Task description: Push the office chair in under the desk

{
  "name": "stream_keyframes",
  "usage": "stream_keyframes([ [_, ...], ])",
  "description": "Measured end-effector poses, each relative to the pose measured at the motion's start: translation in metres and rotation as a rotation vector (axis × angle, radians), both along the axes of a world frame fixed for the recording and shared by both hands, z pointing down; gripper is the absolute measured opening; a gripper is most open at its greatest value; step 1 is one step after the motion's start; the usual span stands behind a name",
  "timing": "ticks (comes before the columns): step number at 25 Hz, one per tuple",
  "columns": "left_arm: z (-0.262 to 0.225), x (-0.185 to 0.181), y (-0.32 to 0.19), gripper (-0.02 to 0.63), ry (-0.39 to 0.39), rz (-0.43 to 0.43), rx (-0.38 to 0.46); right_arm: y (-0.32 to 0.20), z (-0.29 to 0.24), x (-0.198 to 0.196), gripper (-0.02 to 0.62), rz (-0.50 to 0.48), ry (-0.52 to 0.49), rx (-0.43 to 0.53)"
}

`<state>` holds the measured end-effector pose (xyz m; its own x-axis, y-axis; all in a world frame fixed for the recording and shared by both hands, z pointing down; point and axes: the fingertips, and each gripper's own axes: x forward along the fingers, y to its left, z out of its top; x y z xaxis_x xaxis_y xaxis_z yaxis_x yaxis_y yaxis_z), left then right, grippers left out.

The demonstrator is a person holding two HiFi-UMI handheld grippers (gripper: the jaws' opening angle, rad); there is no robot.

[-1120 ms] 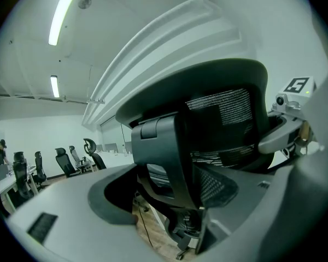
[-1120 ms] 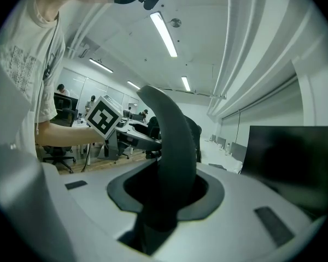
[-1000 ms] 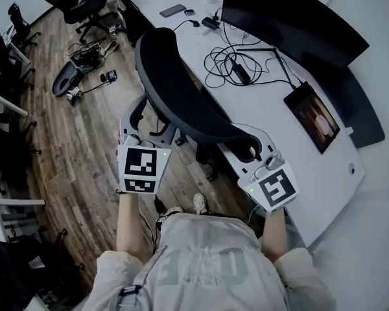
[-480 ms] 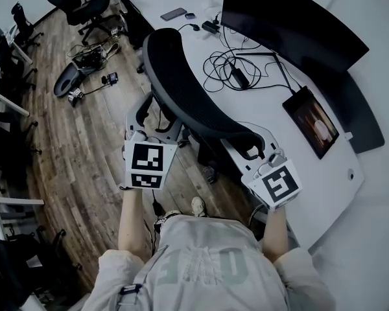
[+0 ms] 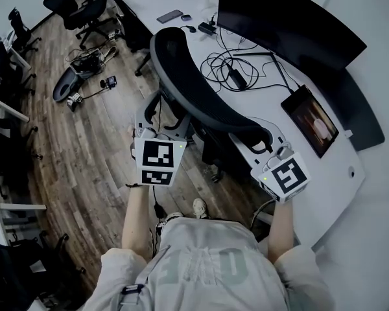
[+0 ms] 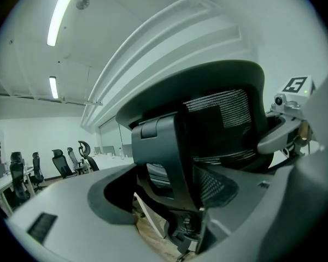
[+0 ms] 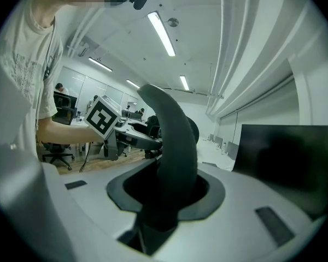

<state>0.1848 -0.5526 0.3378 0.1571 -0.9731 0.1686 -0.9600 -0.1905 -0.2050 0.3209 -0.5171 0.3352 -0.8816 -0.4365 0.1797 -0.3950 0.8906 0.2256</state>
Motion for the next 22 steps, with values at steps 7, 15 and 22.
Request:
stream_keyframes([
  [7,-0.001,0.002,-0.010,0.319,-0.014,-0.022,0.000,-0.008,-0.003,0.002,0.121,-0.006,-0.028,-0.003],
  [15,0.003,0.004,-0.012,0.318,-0.024,-0.035,-0.019,-0.009,-0.001,0.003,0.123,0.010,-0.003,0.029],
  [22,0.005,0.000,-0.006,0.319,-0.019,-0.011,-0.042,-0.009,-0.016,0.008,0.164,0.125,0.002,0.094],
])
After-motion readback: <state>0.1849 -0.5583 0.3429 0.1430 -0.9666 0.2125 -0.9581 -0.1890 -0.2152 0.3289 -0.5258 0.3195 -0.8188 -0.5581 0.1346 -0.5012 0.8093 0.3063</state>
